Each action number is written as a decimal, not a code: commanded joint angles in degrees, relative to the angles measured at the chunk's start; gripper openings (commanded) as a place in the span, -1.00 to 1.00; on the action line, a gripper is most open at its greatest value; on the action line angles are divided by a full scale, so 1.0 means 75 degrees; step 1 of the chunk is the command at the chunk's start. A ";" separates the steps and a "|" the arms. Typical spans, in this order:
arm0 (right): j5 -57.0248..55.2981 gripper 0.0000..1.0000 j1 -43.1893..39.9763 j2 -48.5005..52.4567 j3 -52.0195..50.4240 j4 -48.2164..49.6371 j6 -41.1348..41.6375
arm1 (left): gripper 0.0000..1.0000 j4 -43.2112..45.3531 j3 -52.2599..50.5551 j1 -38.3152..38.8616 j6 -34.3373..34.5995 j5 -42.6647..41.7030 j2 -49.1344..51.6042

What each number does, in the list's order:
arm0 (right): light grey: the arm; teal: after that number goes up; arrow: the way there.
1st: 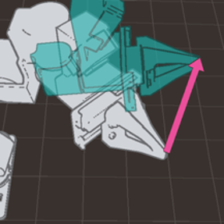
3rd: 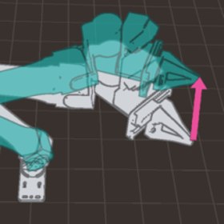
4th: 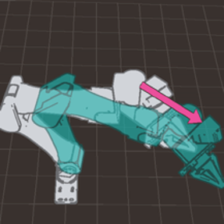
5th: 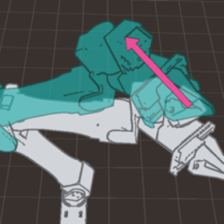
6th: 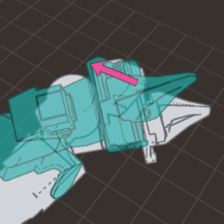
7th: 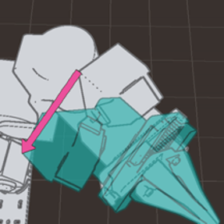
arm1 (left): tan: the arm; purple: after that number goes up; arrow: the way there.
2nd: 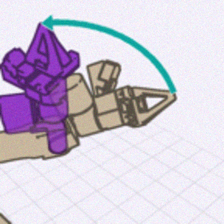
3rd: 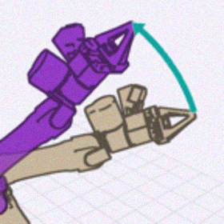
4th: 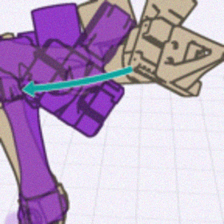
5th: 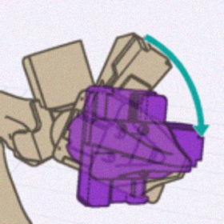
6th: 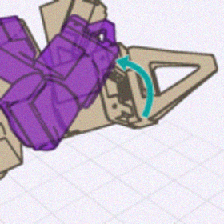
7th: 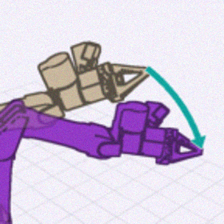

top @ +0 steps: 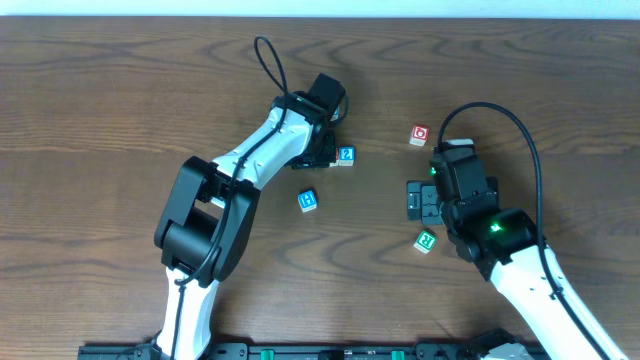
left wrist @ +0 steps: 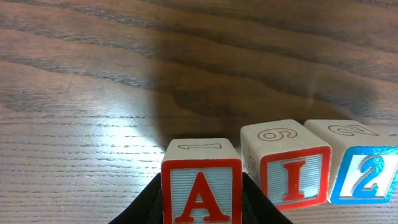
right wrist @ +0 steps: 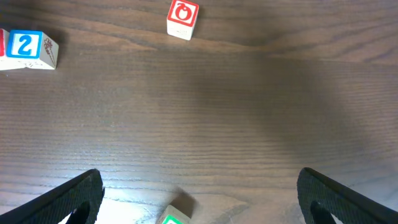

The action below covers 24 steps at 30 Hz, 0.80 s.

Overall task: Spell out Ai2
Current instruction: 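Carry the A block right to the left of the I block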

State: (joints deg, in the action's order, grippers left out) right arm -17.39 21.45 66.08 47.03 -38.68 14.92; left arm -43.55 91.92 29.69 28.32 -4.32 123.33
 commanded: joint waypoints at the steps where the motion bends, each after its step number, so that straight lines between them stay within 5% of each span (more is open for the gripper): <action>1: -0.0044 0.98 -0.0064 -0.0009 -0.0029 0.0009 0.0119 | -0.44 -0.0044 0.0131 -0.0017 0.0026 0.0061 -0.0146; 13: -0.0044 0.99 -0.0064 -0.0009 -0.0029 0.0009 0.0119 | -0.08 -0.0041 0.0131 -0.0017 0.0029 0.0233 -0.0146; 24: -0.0047 0.99 -0.0064 -0.0009 -0.0029 0.0009 0.0119 | 0.00 0.0236 0.0131 -0.0076 0.0000 0.0501 -0.0149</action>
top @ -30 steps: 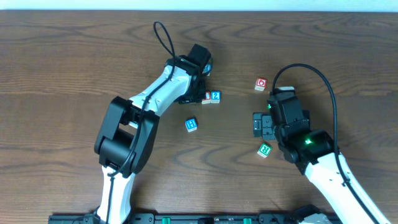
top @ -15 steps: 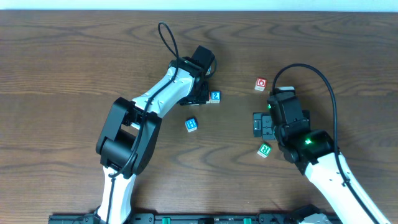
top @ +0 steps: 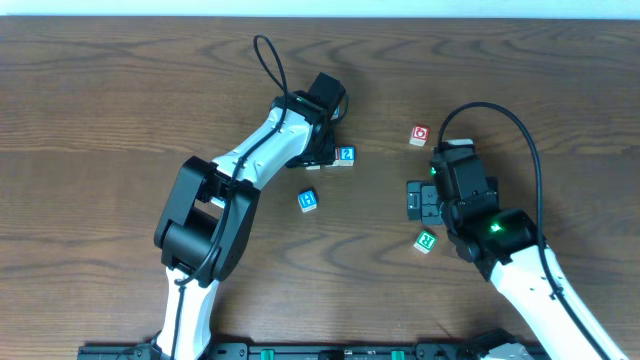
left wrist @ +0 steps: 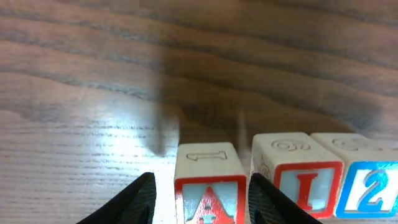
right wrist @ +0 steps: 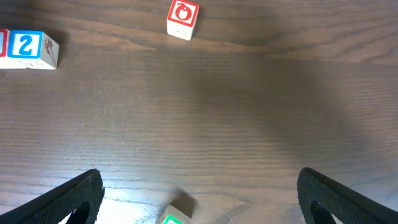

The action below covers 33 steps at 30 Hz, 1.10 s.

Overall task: Spell out Ai2
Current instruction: 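Carry the A block right to the left of the I block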

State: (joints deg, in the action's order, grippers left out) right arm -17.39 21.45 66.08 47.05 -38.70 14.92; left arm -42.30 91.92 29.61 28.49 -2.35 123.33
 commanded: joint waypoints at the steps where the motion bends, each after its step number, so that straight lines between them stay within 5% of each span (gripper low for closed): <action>1: -0.0047 0.98 -0.0064 -0.0009 -0.0032 0.0012 0.0117 | 0.01 0.0149 0.0131 -0.0076 -0.0023 0.0274 -0.0149; 14: -0.0047 0.98 -0.0064 -0.0009 -0.0032 0.0015 0.0119 | 0.03 0.0935 0.0184 -0.0111 -0.0227 0.1244 -0.0160; 20: -0.0047 0.98 -0.0064 -0.0009 -0.0032 0.0012 0.0117 | -0.06 -0.0044 0.0962 -0.0306 -0.0213 0.2028 -0.0484; 29: -0.0047 0.98 -0.0064 -0.0009 -0.0032 0.0012 0.0117 | -0.17 -0.1201 0.0784 -0.0449 0.0152 0.1244 -0.1061; 33: -0.0047 0.98 -0.0064 -0.0009 -0.0032 0.0015 0.0117 | -0.37 -0.1061 0.0268 -0.0393 0.0329 0.1239 -0.1061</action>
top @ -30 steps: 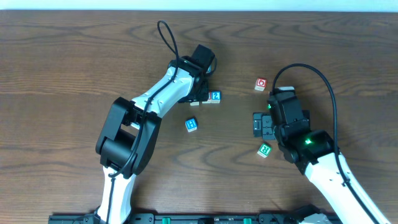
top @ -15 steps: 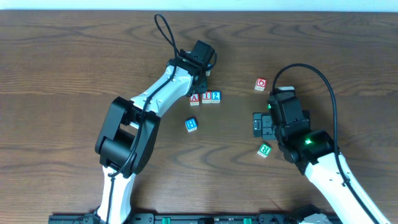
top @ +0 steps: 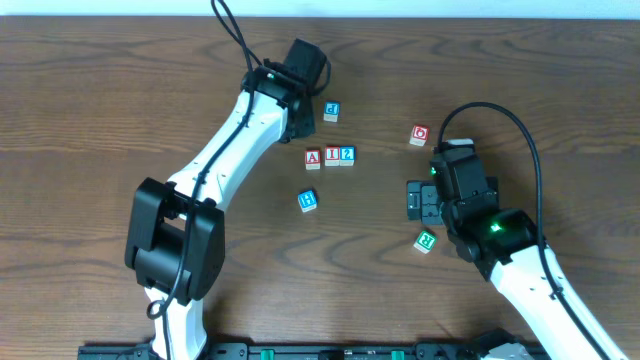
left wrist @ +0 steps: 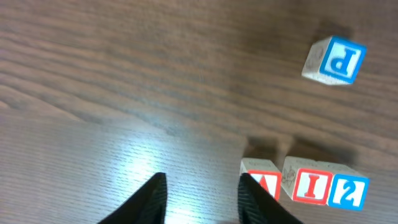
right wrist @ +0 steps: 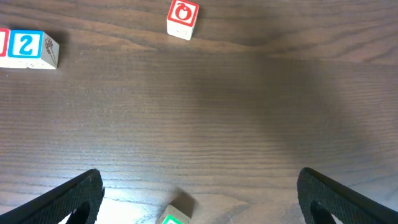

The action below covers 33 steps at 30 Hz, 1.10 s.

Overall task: Spell out Ai2
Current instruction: 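Carry the A block right to the left of the I block, then lower the A block beside the I block and open the left gripper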

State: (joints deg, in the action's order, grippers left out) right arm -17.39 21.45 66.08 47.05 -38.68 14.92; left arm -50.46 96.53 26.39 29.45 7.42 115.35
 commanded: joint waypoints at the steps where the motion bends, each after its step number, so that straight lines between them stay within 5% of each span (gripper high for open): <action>1: -0.0047 0.99 -0.0064 -0.0009 -0.0032 0.0009 0.0117 | -0.49 0.0090 -0.0539 0.0035 0.0291 -0.0061 0.0003; 6: -0.0047 0.99 -0.0064 -0.0009 -0.0032 0.0009 0.0119 | -0.88 0.0609 -0.1309 0.0035 0.0367 -0.0230 0.0003; 33: -0.0047 0.98 -0.0064 -0.0009 -0.0032 0.0009 0.0117 | -0.88 0.2206 -0.2361 0.0035 0.0536 -0.1198 0.0076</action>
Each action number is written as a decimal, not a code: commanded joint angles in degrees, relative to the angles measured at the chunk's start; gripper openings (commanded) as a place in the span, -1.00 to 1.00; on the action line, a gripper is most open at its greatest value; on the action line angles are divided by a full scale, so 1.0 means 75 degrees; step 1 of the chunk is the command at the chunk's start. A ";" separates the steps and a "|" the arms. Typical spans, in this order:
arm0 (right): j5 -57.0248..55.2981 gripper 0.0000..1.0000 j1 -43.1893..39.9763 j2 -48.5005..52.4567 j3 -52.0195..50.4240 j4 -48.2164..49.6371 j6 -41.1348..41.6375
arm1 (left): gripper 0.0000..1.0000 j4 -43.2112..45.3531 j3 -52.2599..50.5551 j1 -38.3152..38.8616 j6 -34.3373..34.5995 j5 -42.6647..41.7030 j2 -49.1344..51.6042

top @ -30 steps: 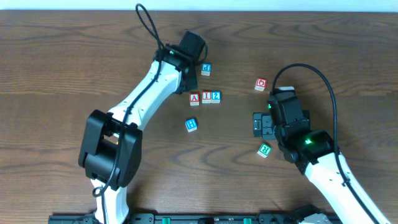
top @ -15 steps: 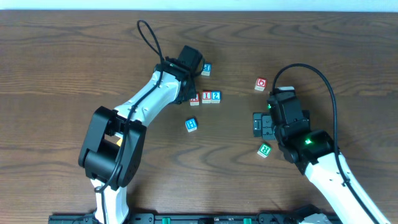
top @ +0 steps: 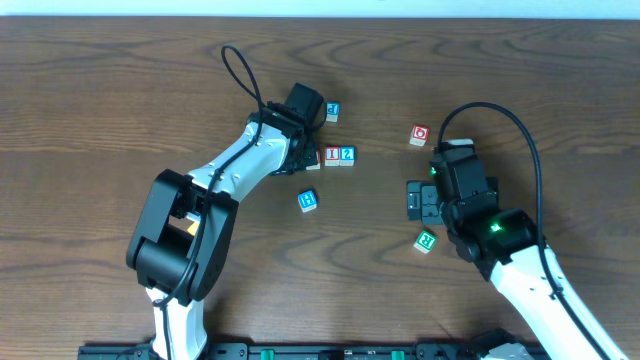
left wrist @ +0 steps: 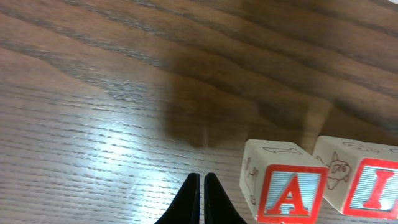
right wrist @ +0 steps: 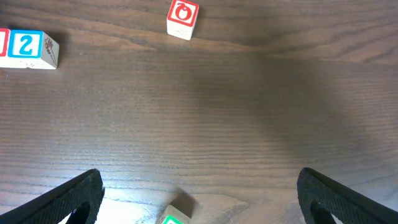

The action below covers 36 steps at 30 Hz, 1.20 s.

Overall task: Spell out Ai2
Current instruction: 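Lower the A block beside the I block and open the left gripper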

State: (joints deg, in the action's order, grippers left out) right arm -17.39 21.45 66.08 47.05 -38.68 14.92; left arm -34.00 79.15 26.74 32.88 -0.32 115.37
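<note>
Three blocks stand in a row on the table: a red A (left wrist: 287, 190), a red I (top: 332, 156) and a blue 2 (top: 347, 155). In the overhead view my left arm covers most of the A. My left gripper (left wrist: 201, 177) is shut on nothing, low over the table just left of the A. The I (left wrist: 368, 186) sits right beside the A. The 2 (right wrist: 28, 48) also shows in the right wrist view. My right gripper (top: 415, 200) stands open and empty, off to the right of the row.
A blue P block (top: 331, 111) lies behind the row and another blue block (top: 308, 201) in front of it. A red O block (top: 419, 134) and a green R block (top: 426, 241) lie near my right gripper.
My left gripper was open, raised and behind the row. Now it is shut and low beside the A's left side. The blocks and the right arm have not moved.
My left gripper was shut on the A, set next to the I and 2. Then it stood open around the A. Then it was raised and back from the row, still open. Now it is shut, down beside the A.
</note>
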 commanded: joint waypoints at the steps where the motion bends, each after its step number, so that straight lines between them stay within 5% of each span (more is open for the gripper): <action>1: -0.0047 0.98 -0.0064 -0.0009 -0.0032 0.0012 0.0117 | -0.88 0.0003 -0.0047 -0.0012 0.0079 -0.0166 0.0073; 36: -0.0047 0.99 -0.0064 -0.0009 -0.0032 0.0009 0.0119 | -0.88 0.0574 -0.0050 -0.0009 0.0076 -0.0568 0.0079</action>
State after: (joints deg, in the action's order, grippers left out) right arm -17.39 21.45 66.08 47.05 -38.68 14.92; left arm -29.89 79.09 26.74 33.06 -4.34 115.37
